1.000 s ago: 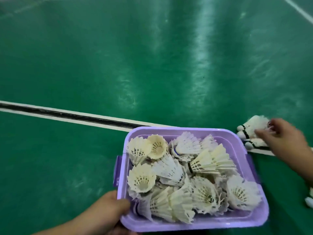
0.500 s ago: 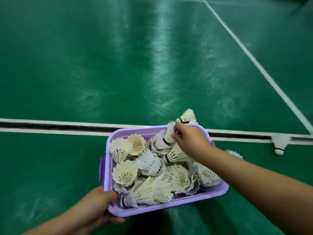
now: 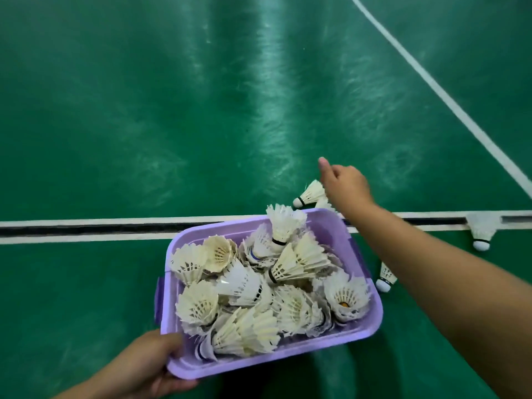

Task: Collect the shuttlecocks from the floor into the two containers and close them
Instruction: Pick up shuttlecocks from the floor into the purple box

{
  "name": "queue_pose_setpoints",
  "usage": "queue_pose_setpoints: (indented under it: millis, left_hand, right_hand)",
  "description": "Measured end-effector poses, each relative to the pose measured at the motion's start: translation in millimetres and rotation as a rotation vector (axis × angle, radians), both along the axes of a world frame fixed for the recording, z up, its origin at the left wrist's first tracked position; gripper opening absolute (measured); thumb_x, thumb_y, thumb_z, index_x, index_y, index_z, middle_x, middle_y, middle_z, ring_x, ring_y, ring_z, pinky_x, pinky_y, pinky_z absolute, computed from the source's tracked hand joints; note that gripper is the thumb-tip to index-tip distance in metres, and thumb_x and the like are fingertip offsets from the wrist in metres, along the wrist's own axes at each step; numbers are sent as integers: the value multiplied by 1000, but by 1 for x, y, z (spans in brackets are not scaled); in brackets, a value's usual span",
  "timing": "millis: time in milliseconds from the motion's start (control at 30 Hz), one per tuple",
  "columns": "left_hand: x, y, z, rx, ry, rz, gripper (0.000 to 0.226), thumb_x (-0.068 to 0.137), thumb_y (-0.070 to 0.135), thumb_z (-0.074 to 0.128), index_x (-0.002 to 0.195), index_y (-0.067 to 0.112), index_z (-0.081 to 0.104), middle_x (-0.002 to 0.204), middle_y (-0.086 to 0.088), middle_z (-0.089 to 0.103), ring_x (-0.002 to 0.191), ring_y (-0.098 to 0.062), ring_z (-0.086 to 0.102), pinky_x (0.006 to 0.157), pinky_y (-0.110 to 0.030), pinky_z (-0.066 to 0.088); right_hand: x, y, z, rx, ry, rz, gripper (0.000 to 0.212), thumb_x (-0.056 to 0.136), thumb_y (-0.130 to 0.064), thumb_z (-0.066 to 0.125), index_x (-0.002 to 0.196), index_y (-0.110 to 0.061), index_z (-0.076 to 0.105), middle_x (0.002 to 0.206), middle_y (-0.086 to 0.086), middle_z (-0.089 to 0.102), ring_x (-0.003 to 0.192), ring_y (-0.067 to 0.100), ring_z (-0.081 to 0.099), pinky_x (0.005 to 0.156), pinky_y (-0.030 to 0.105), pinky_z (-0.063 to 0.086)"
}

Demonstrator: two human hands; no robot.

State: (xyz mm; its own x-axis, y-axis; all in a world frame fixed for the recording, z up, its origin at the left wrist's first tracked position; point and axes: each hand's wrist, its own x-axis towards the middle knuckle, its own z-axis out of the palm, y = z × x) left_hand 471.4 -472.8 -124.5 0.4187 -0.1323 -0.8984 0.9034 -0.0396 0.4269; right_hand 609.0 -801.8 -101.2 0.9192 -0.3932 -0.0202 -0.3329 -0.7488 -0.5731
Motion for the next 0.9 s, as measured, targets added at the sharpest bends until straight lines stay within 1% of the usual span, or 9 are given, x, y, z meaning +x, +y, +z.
queue_pose_setpoints:
  millis: [67,133,200,267,400,500,600,733,900]
  left_hand:
    - [-1,-1,1,43,-3,-18,35,76,-17,35,109,-15,49,93,-45,61,78,-52,63,80,-60,53]
    - [-2,1,-2,85,-36,-44,21,83,-16,35,99,-15,49,61,-29,61,48,-34,60,49,-42,58]
    - [-3,1,-3,127,-53,-73,16,85,-13,37,95,-13,50,51,-19,59,40,-29,56,39,-32,54]
    - [-5,1,-2,159,-73,-85,16,86,-12,38,89,-10,54,48,-16,58,38,-25,55,39,-29,53]
    - [-8,0,-7,175,-86,-76,18,86,-9,40,94,-7,56,53,-15,62,42,-23,58,42,-29,53]
    - [-9,3,-9,159,-92,-72,22,86,-8,39,100,-8,56,60,-17,65,46,-24,59,44,-30,54]
    - [-9,2,-10,142,-107,-74,22,87,-8,37,97,-7,57,58,-15,65,42,-23,58,43,-30,53]
    - [-9,0,-6,74,-111,-68,25,86,-11,34,86,-4,58,53,-10,67,41,-20,59,45,-30,54]
    - [-6,6,-5,20,-108,-75,27,85,-11,37,97,-4,61,65,-14,72,48,-21,64,47,-31,55]
  right_hand:
    - [6,-19,-17,35,311,27,68,94,-61,18,104,-18,69,122,19,58,113,34,52,97,39,41]
    - [1,-21,-30,120,537,80,68,96,-56,18,122,-9,61,138,20,47,126,34,43,105,37,32]
    - [0,-20,-41,221,576,71,68,98,-52,24,131,1,50,142,22,41,129,35,40,105,39,32]
    - [2,-17,-46,248,520,30,64,99,-48,29,127,5,51,136,24,46,120,35,48,98,38,37]
    - [2,-13,-37,246,217,-36,49,100,-38,35,93,-6,71,103,21,67,74,27,56,74,33,43]
    - [-12,-6,-13,35,-292,30,37,95,-32,49,87,-6,73,90,15,68,81,28,59,70,28,40]
    - [-31,22,24,-11,-668,357,16,85,-16,65,91,-3,71,88,5,62,79,11,55,73,16,44]
    - [-52,87,43,18,-656,753,8,82,-8,66,88,-3,69,86,7,65,78,15,58,73,26,50]
    - [-59,157,20,16,-529,969,16,84,-14,54,83,-7,68,82,6,66,73,25,63,60,35,52]
